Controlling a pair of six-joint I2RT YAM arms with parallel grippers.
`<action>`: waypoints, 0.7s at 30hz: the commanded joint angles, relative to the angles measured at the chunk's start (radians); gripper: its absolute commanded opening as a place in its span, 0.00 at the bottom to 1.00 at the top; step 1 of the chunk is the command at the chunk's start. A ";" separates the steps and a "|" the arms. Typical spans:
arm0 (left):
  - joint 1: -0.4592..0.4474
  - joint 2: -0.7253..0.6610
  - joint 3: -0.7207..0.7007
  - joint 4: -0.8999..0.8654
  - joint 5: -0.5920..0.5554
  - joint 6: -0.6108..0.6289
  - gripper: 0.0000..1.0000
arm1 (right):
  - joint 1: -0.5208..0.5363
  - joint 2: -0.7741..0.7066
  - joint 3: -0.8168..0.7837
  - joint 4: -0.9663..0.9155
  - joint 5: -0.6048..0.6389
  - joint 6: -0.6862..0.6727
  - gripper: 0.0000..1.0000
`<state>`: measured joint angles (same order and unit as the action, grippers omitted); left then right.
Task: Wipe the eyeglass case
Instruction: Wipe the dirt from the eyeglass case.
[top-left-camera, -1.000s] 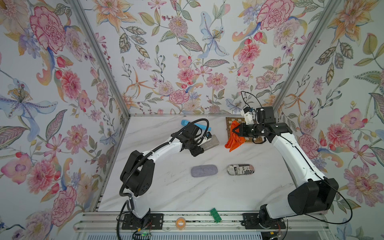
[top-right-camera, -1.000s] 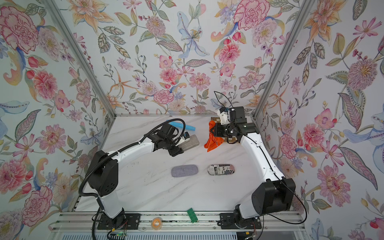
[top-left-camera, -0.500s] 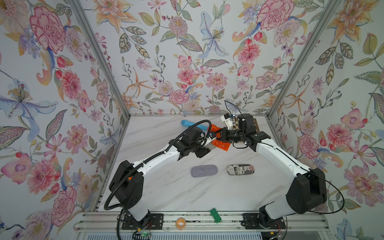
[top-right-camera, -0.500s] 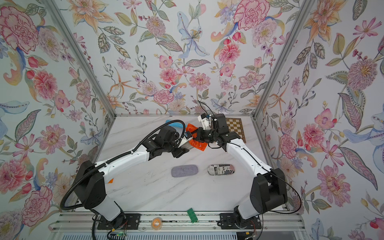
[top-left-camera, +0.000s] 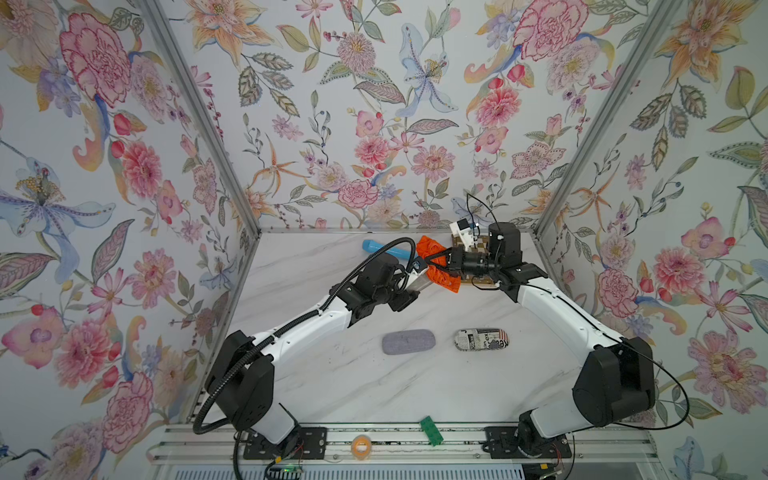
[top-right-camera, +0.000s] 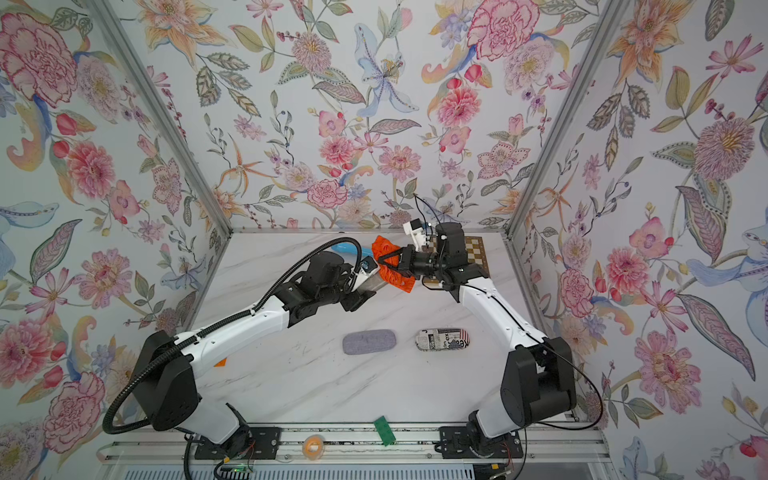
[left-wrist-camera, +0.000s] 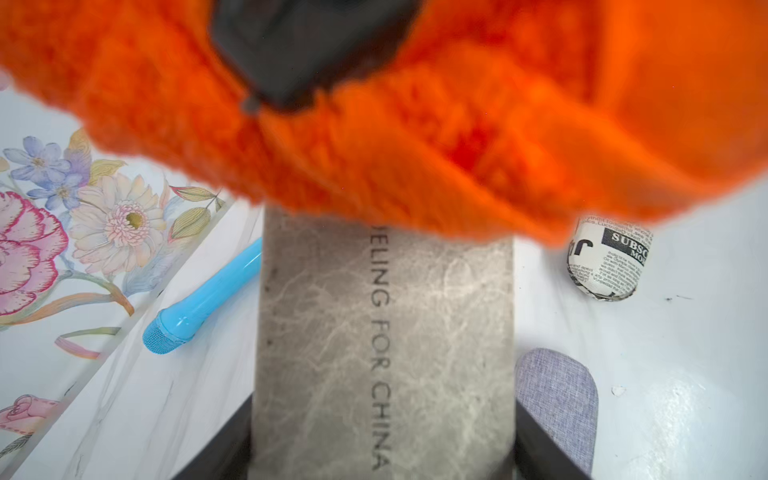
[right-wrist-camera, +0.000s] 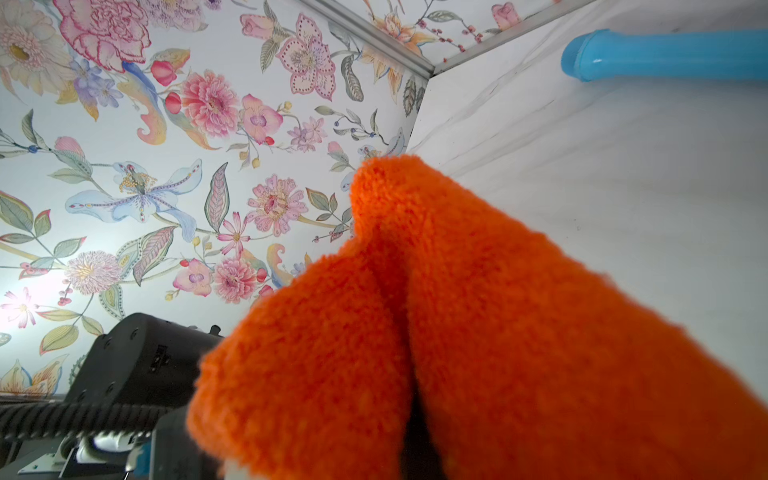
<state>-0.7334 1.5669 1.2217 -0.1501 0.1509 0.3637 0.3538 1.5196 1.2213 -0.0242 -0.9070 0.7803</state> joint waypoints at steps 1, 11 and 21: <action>-0.006 -0.061 0.024 0.213 -0.019 -0.041 0.37 | 0.091 0.040 -0.062 0.101 -0.014 0.117 0.00; -0.006 -0.089 0.013 0.205 -0.041 -0.029 0.37 | -0.059 0.046 0.064 -0.201 0.011 -0.075 0.00; -0.009 -0.094 -0.002 0.228 -0.015 -0.029 0.37 | 0.126 0.111 0.046 0.049 -0.027 0.091 0.00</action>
<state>-0.7181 1.5345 1.2083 -0.0864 0.0517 0.3355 0.4671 1.5871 1.2755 -0.0151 -0.9157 0.8276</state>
